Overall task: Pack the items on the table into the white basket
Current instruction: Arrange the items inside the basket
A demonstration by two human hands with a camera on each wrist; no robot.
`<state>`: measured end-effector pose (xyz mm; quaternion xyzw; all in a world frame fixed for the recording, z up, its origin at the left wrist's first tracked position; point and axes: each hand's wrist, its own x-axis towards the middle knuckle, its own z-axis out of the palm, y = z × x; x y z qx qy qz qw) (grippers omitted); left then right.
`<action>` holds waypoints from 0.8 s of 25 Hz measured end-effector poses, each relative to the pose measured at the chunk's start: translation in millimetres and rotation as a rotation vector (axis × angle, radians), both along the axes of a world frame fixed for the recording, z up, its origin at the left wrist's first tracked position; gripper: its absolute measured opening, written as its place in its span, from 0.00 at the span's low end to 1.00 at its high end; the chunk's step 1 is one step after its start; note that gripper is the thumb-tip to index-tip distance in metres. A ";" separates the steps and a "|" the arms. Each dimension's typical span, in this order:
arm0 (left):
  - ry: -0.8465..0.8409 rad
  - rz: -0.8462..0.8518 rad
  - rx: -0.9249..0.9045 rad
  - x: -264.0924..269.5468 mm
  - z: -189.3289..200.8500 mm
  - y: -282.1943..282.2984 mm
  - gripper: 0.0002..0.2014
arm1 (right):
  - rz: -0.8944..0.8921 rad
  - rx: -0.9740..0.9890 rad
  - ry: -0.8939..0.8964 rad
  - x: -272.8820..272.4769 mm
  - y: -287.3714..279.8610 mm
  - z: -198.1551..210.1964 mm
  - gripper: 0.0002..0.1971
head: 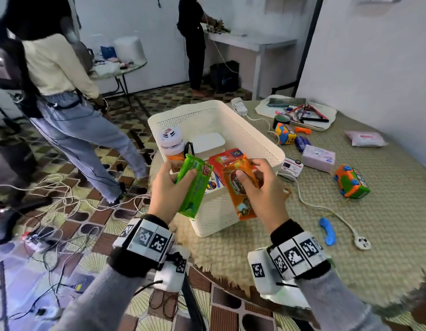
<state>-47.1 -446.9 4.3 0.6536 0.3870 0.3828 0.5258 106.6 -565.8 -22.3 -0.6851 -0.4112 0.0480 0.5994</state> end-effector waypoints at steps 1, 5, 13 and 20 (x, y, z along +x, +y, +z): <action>-0.004 -0.004 -0.003 1.7 2.2 6.8 0.07 | 0.002 0.001 -0.004 1.5 6.3 4.9 0.13; -0.039 -0.020 0.025 13.2 15.2 42.2 0.07 | -0.031 -0.001 -0.081 16.8 41.5 25.5 0.13; 0.050 -0.066 0.103 45.9 43.8 117.2 0.15 | -0.038 -0.031 -0.144 72.3 114.6 56.3 0.16; 0.223 -0.164 0.236 89.2 59.2 179.8 0.19 | -0.033 -0.147 -0.057 108.9 159.9 66.7 0.17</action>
